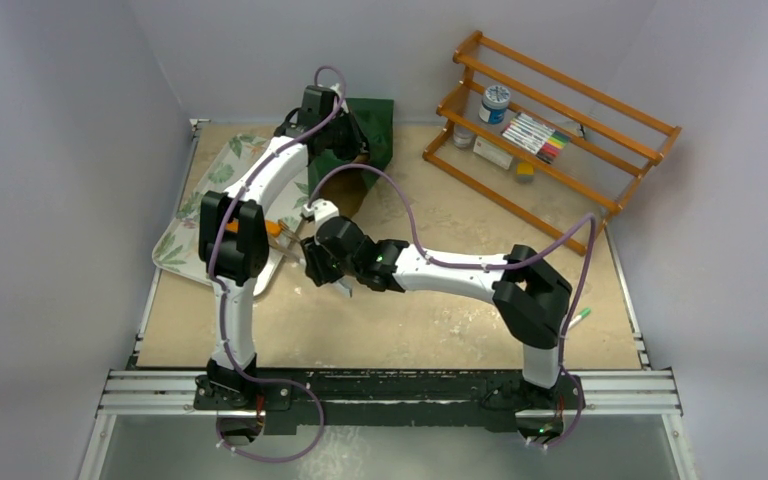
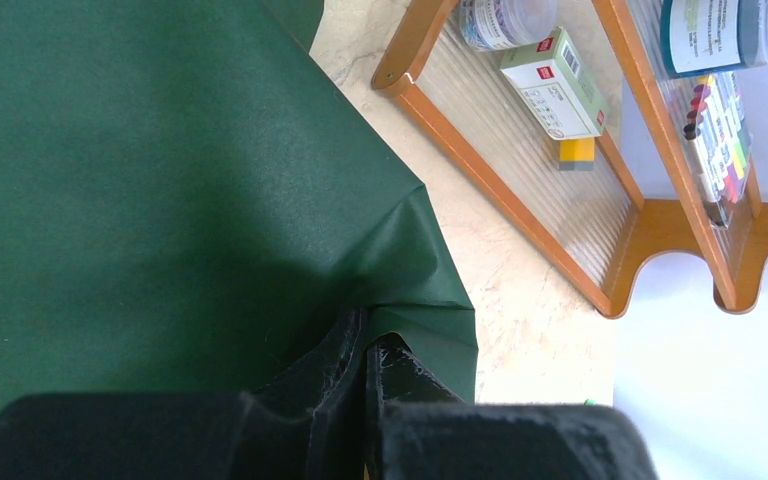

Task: Take the fake bread out of the paper bag
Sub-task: Place the fake bread in the container.

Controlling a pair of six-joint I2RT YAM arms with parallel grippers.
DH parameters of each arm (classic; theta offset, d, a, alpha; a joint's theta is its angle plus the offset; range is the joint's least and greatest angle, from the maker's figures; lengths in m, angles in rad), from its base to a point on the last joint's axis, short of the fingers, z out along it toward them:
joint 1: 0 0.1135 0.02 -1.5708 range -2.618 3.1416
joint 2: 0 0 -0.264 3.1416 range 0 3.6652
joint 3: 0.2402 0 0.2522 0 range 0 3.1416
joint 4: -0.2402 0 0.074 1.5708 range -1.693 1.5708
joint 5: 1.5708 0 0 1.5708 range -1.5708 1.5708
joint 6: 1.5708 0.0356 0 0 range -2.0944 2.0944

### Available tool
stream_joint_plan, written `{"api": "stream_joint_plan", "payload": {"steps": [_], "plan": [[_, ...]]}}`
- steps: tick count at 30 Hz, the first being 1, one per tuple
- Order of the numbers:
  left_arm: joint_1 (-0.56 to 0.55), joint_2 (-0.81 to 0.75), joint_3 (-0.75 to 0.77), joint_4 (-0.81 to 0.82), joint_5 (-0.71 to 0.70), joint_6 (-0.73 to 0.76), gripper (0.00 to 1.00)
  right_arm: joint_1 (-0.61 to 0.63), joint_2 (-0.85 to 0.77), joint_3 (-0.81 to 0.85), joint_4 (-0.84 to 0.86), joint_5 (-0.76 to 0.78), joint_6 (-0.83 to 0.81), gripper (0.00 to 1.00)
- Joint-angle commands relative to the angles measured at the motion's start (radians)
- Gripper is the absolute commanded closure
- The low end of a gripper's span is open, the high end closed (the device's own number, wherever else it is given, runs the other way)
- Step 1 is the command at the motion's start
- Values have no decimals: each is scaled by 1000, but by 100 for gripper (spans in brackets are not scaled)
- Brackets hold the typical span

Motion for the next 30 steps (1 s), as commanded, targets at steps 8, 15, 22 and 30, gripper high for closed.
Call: {"api": "stream_joint_plan", "payload": {"steps": [8, 15, 22, 30], "plan": [[19, -33, 15, 79, -46, -18, 100, -5, 89, 113, 37, -43, -3, 56], [19, -33, 13, 79, -47, -16, 100, -10, 121, 147, 26, -45, -14, 55], [20, -25, 15, 81, -49, -18, 100, -11, 74, 97, 34, -37, -10, 52], [19, -25, 24, 70, -51, -15, 100, -11, 12, 21, 46, -23, 7, 53]]}}
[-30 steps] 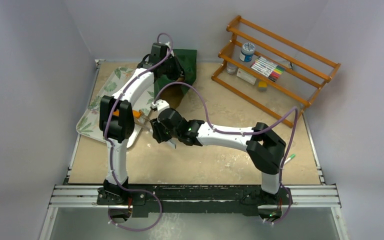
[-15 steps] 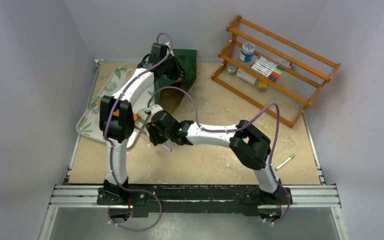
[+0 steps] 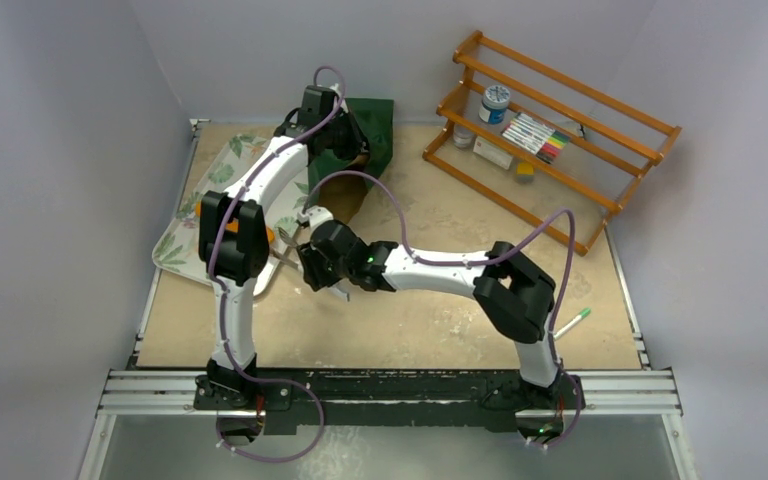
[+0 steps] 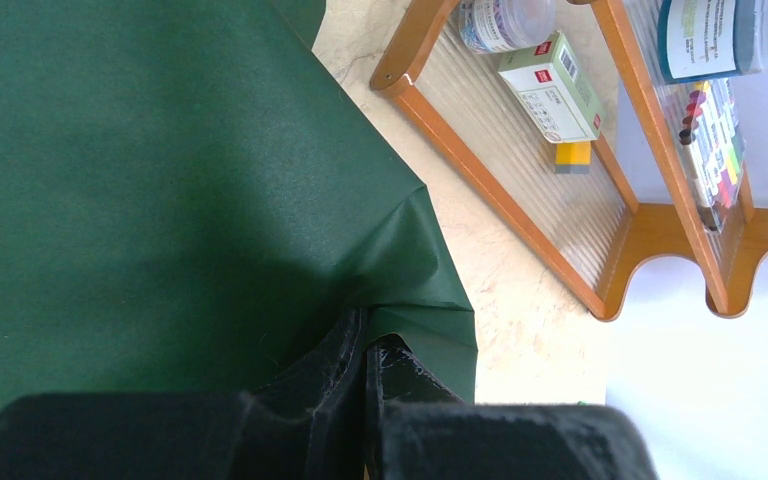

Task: Take the fake bread out of the paper bag
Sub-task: Place the fake bread in the container, then take out the fake bread from the paper bag.

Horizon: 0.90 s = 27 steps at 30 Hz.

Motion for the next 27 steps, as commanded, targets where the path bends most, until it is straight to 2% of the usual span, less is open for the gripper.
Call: {"api": "stream_joint_plan", "payload": {"steps": [1, 13, 27], "plan": [[19, -26, 24, 69, -52, 3, 100, -3, -101, -37, 50, 19, 9, 53], [-2, -17, 18, 80, -59, -6, 100, 16, -285, -192, 35, 112, 46, 56], [-57, 0, 26, 114, -66, -3, 100, 18, -561, -302, -220, 246, 196, 59]]}}
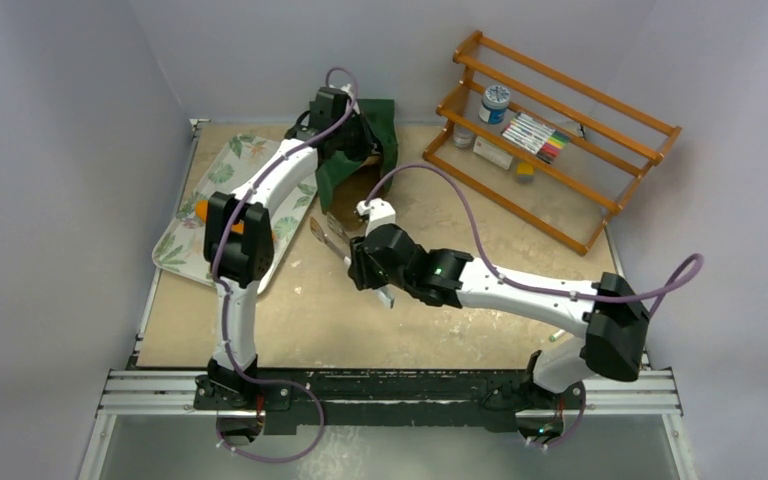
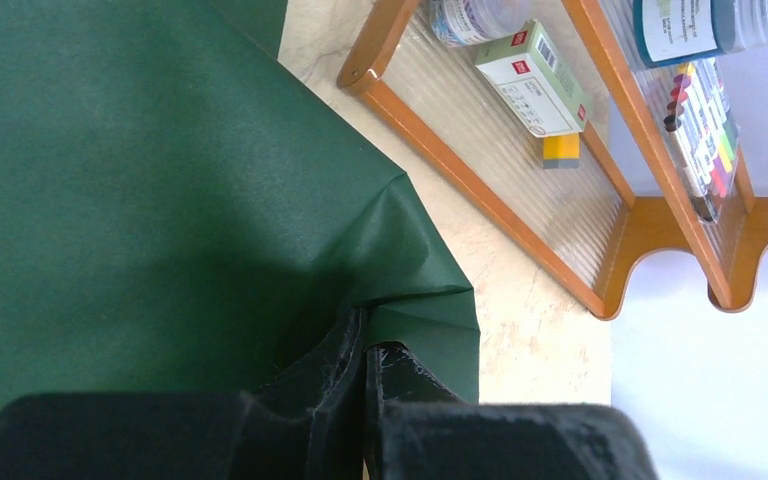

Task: Take the fake bread out of the paper bag
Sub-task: Take out the fake bread from the paper bag.

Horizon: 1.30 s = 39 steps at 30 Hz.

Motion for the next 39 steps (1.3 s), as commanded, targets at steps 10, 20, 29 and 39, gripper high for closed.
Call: {"api": "stream_joint_plan", "payload": {"steps": [10, 20, 29, 39], "plan": [[-13, 0, 5, 115, -41, 3, 100, 2, -228, -55, -221, 157, 128, 58], [-36, -3, -3, 124, -54, -2, 100, -45, -176, -55, -200, 184, 97, 58], [-71, -8, -1, 132, -59, -15, 100, -183, -45, 20, -104, 162, -5, 58], [-94, -14, -4, 135, -61, -25, 100, -284, 83, 123, -31, 156, -84, 58]]}}
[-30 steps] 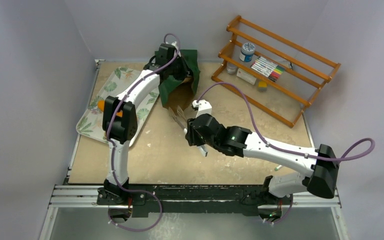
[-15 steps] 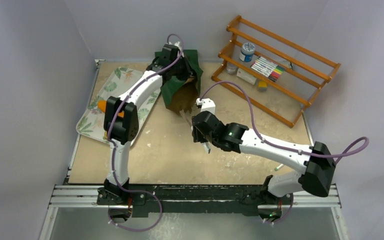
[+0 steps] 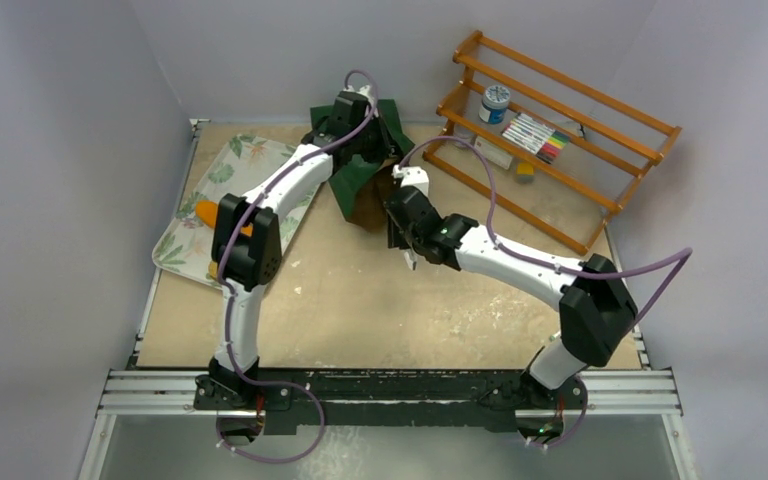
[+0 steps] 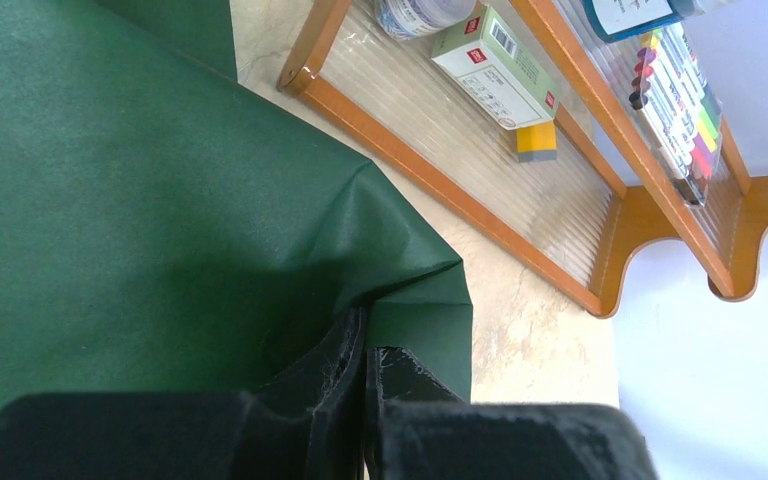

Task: Take the fake bread out of the paper bag
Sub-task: Take out the fake bread from the paper bag.

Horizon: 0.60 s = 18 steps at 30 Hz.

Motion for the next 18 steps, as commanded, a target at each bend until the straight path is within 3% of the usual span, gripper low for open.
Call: {"api": "stream_joint_plan", "payload": {"steps": [1, 18], "plan": [[-8, -16, 0, 71, -5, -25, 100, -35, 26, 87, 84, 15, -58, 58], [-15, -34, -37, 107, -2, -68, 100, -132, 211, 239, 140, 71, -181, 58]]}}
